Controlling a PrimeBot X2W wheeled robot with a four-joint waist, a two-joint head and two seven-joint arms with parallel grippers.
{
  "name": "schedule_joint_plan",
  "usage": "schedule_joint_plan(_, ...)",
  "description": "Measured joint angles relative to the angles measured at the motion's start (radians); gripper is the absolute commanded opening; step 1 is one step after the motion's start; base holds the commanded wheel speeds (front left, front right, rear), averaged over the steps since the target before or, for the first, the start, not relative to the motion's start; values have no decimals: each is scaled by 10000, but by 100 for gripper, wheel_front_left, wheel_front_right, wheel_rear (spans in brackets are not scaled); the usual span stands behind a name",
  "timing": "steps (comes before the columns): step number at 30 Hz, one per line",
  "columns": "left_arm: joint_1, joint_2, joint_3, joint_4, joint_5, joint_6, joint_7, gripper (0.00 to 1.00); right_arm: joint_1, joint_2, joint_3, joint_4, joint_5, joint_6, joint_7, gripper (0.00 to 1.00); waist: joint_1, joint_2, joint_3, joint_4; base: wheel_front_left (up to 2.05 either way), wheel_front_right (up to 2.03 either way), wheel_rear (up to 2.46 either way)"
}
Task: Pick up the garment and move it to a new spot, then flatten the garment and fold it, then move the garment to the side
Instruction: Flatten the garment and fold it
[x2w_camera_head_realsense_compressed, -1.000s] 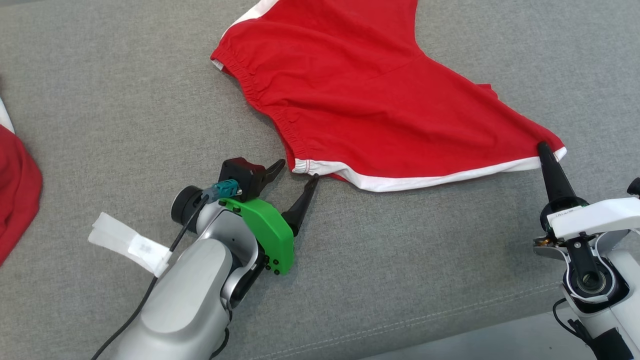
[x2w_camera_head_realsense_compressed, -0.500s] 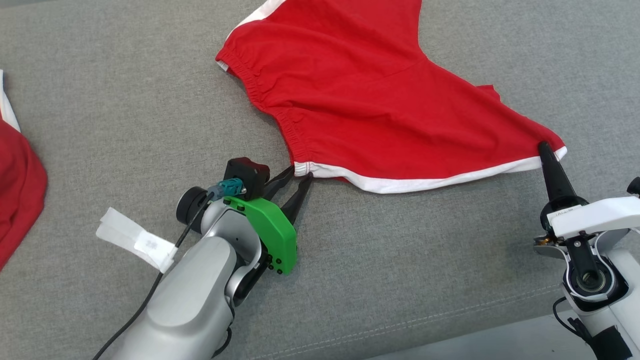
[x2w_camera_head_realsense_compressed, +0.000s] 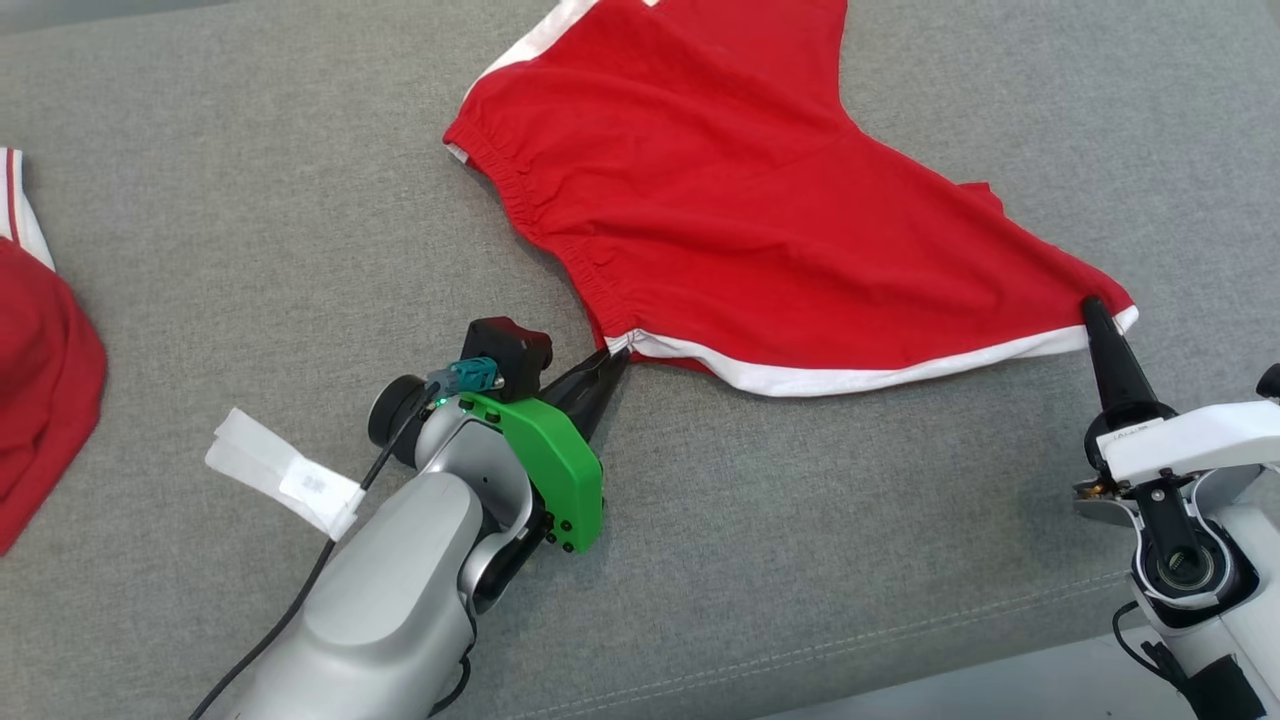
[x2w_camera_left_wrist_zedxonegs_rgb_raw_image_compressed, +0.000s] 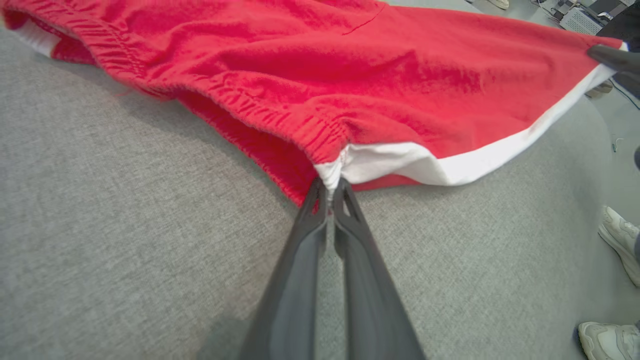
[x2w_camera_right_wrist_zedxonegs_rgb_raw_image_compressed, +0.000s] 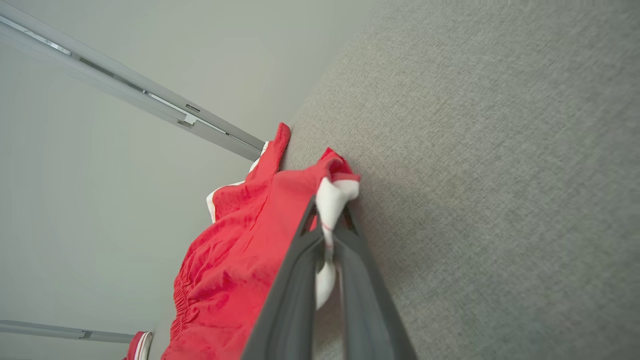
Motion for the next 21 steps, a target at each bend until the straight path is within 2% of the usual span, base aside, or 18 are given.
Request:
schedule_joint_plan(6, 226, -6, -132, -161, -593, -35, 357, 0, 128, -360, 222, 148, -336, 58, 50, 0, 0, 0, -248, 143, 0, 0, 0)
schedule_joint_plan(13, 1490, 31, -293, -844, -1494, -130, 1007, 0, 945, -786, 771, 320, -554, 71, 571, 0, 0, 0, -642, 417, 0, 0, 0)
schedule_joint_plan(16, 1858, 209, -228, -1262, -1831, -132, 1151, 0, 1376, -865, 924, 303, -531, 155, 800, 0, 0, 0, -815, 571, 0, 0, 0)
schedule_joint_plan(21, 2680, 920, 171, -1864, -2293, -132, 1279, 0, 1947, -1037, 1045, 232, -420, 245, 1074, 0, 0, 0, -1156, 759, 0, 0, 0)
